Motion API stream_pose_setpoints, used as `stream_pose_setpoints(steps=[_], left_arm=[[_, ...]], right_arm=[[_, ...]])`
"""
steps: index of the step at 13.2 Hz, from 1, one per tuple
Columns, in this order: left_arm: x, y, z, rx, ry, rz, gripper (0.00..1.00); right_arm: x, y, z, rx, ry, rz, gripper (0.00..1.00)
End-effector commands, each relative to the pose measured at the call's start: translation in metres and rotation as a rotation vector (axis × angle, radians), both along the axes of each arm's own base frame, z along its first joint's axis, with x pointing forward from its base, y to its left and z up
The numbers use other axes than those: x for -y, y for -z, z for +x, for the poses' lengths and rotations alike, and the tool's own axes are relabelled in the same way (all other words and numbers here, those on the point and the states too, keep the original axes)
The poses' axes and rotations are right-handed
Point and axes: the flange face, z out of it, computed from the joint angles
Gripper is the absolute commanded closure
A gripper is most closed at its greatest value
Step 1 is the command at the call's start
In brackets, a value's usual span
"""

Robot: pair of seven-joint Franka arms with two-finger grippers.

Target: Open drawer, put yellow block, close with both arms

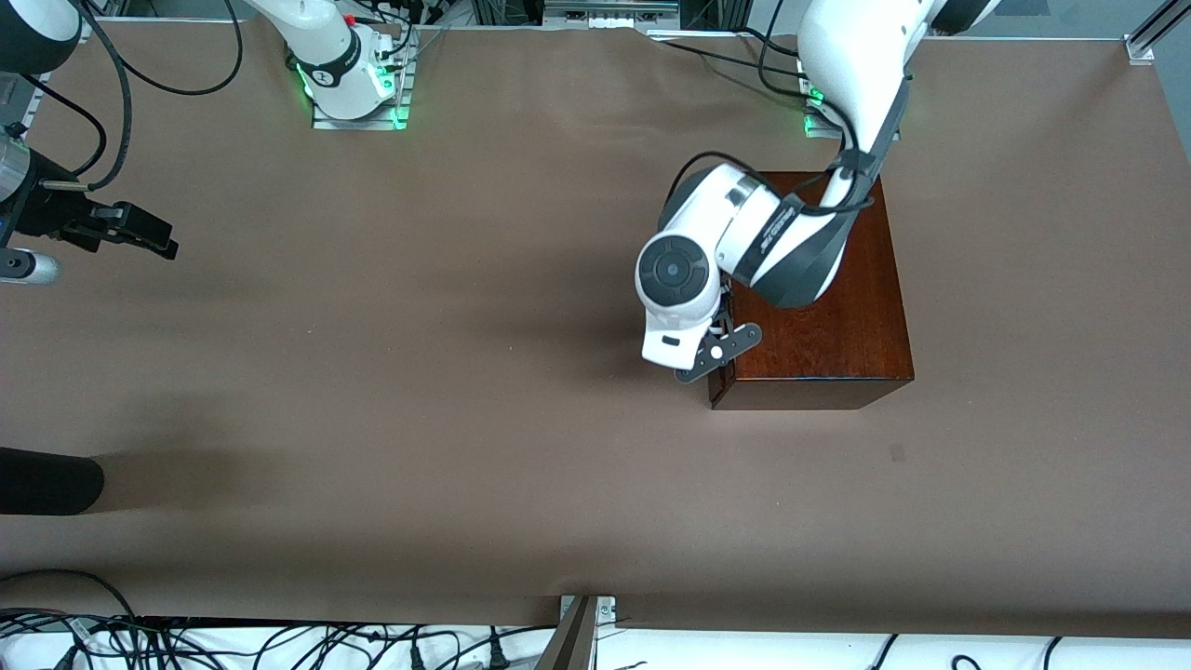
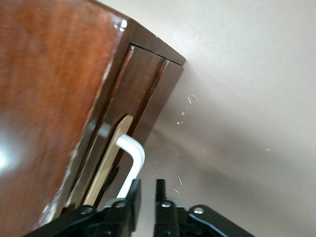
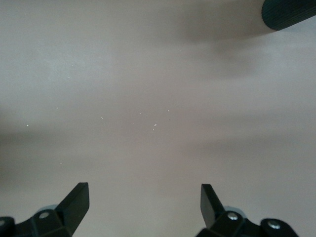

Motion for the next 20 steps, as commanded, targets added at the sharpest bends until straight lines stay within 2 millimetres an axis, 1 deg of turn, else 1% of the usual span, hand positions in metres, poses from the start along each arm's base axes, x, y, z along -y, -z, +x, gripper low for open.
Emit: stream_pose_setpoints(steps=[1, 2, 4, 6, 7, 8, 9, 11, 13, 15, 17, 19, 20], left_arm=[[0.002, -0.036, -0.01, 0.008, 0.034, -0.041, 0.0], [-0.001, -0.044, -0.008, 0.011, 0.065, -0.058, 0.0], [-0.01, -0.069, -0.005, 0.036, 0.108, -0.086, 0.0], [-0.033, -0.099, 0.001, 0.063, 0.135, -0.107, 0.0], [-0.044, -0.114, 0.001, 0.065, 0.188, -0.119, 0.0], [-0.062, -0.129, 0.004, 0.06, 0.227, -0.121, 0.0], [-0.085, -0.146, 0.008, 0.058, 0.247, -0.122, 0.0], [-0.136, -0.172, 0.016, 0.05, 0.31, -0.139, 0.0], [-0.194, -0.192, 0.028, 0.061, 0.394, -0.165, 0.0], [-0.243, -0.209, 0.033, 0.068, 0.45, -0.188, 0.0], [-0.275, -0.227, 0.019, 0.063, 0.45, -0.189, 0.0], [-0.309, -0.238, -0.001, 0.075, 0.442, -0.192, 0.0], [-0.321, -0.238, -0.01, 0.093, 0.451, -0.191, 0.0]], right_arm=[[-0.001, -0.006, 0.0, 0.013, 0.008, 0.016, 0.0], [-0.001, -0.006, 0.0, 0.013, 0.008, 0.018, 0.0], [-0.001, -0.005, 0.0, 0.011, 0.008, 0.018, 0.0], [-0.001, -0.004, 0.0, 0.007, 0.005, 0.018, 0.0], [-0.001, -0.004, 0.0, 0.007, 0.005, 0.016, 0.0], [-0.001, -0.005, 0.0, 0.01, 0.003, 0.018, 0.0], [-0.001, -0.005, 0.0, 0.01, 0.003, 0.018, 0.0], [-0.001, -0.005, 0.0, 0.01, 0.003, 0.018, 0.0], [-0.001, -0.005, 0.0, 0.011, 0.003, 0.018, 0.0], [-0.001, -0.005, 0.0, 0.01, 0.0, 0.018, 0.0], [-0.001, -0.005, -0.001, 0.005, 0.0, 0.018, 0.0], [0.0, -0.005, -0.001, 0.005, 0.002, 0.018, 0.0], [0.0, -0.005, -0.001, 0.005, 0.0, 0.018, 0.0]])
